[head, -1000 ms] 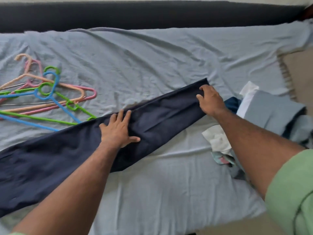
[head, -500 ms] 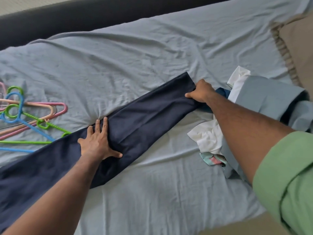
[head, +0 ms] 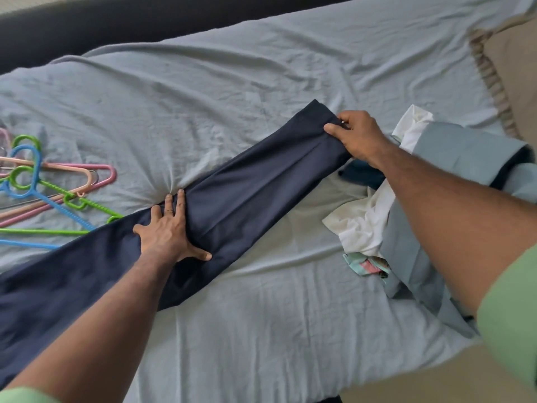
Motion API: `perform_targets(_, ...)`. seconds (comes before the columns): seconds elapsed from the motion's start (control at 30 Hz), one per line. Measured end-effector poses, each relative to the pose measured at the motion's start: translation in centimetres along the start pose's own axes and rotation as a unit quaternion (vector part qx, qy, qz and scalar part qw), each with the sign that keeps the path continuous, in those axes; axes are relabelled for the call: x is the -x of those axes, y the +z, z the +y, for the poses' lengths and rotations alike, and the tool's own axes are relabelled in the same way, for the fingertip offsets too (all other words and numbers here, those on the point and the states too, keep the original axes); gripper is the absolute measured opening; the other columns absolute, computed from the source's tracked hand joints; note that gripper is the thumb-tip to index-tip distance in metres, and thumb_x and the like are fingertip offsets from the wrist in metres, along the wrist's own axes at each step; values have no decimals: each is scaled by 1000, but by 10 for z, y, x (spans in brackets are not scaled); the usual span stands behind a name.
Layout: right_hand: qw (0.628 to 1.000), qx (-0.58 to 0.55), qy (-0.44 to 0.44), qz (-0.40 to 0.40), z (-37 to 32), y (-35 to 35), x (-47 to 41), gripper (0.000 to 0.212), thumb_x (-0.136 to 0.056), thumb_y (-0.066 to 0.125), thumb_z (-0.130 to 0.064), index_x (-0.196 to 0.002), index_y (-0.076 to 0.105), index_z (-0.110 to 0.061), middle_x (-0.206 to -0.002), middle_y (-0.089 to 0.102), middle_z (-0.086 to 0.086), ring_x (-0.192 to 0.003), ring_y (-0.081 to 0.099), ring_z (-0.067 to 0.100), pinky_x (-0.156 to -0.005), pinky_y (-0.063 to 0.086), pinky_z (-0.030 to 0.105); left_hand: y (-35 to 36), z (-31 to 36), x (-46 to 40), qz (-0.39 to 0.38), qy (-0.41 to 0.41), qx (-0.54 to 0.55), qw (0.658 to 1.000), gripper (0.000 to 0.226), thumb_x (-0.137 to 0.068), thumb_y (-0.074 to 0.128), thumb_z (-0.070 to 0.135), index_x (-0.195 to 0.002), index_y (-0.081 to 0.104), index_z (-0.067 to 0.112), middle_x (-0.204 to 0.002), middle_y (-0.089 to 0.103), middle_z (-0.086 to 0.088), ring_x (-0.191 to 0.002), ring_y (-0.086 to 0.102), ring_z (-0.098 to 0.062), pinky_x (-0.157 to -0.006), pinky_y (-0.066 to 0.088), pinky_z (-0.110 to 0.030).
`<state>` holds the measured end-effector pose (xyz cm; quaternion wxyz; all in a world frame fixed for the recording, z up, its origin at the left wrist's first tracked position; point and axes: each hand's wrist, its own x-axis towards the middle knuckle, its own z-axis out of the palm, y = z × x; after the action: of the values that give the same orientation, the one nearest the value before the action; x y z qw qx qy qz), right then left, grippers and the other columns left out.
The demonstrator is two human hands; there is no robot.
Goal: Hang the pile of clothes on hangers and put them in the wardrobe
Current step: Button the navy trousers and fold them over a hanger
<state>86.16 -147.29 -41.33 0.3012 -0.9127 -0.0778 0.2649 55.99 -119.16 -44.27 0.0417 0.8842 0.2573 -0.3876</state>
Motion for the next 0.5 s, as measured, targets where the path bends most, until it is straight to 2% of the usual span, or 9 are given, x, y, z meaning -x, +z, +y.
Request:
perform_targets(0.07,999,-29,-17,-3,-10,-4,12,26,-92,69,-39,-91,69,-13,-90,72,9,-78,63,17,-67,50,32,0,-2,2,0,7,22,1000,173,-29,79,86,-154,-26,30,-169,-5,1,-152,9,-32,-100,36,-71)
perform_targets(0.13,997,-68,-28,-30,-25,-9,27,25,-88,75,-37,-100,71,-15,-95,74,7,-81,70,22,-63,56,39,-1,-5,2,-15,18,54,998,171,-31,83,81,-153,-27,36,-169,-11,2,-153,4,-34,-103,31,-76)
perform_targets(0.23,990,-106,-40,-86,-53,-1,55,27,-87,77,-19,-111,66,-11,-93,72,2,-72,68,19,-45,49,29,-2,-14,8,-26,35,154,987,161,-38,87,75,-149,-27,49,-167,-19,8,-155,-3,-32,-107,21,-78)
perform_targets(0.3,982,-145,-35,-118,-72,15,72,33,-88,74,-11,-119,63,-9,-99,70,6,-71,69,19,-42,47,26,-2,-14,17,28,43,262,964,143,-52,79,80,-155,-15,46,-169,-11,7,-156,-1,-24,-114,15,-72)
perform_targets(0.37,974,-168,-40,-149,-98,41,92,45,-86,75,-11,-128,59,-10,-111,69,11,-72,71,17,-42,50,28,-2,-15,30,116,64,353,926,110,-74,65,79,-160,11,36,-169,10,2,-155,13,-17,-122,15,-58)
perform_targets(0.4,972,-166,-43,-161,-111,60,102,54,-85,76,-13,-134,55,-11,-119,67,11,-76,72,17,-43,52,30,-4,-18,39,143,76,395,904,91,-82,59,75,-156,31,31,-164,30,0,-149,30,-16,-122,23,-50)
perform_targets(0.43,973,-152,-46,-167,-125,79,113,62,-84,77,-13,-140,51,-12,-126,64,9,-79,72,17,-43,54,32,-6,-20,46,147,84,450,877,75,-86,54,73,-144,52,25,-149,53,-1,-135,50,-15,-116,36,-46)
perform_targets(0.47,977,-124,-53,-166,-138,99,127,65,-84,76,-12,-144,48,-14,-128,61,5,-80,71,16,-43,56,34,-9,-23,55,133,87,522,838,68,-89,49,73,-127,66,19,-128,68,-2,-115,64,-16,-106,47,-49)
perform_targets(0.5,981,-86,-66,-161,-154,123,144,66,-84,74,-11,-145,48,-16,-126,62,2,-78,71,14,-44,58,35,-11,-30,65,91,74,606,787,68,-93,44,71,-117,70,14,-112,74,-3,-98,70,-18,-97,53,-53)
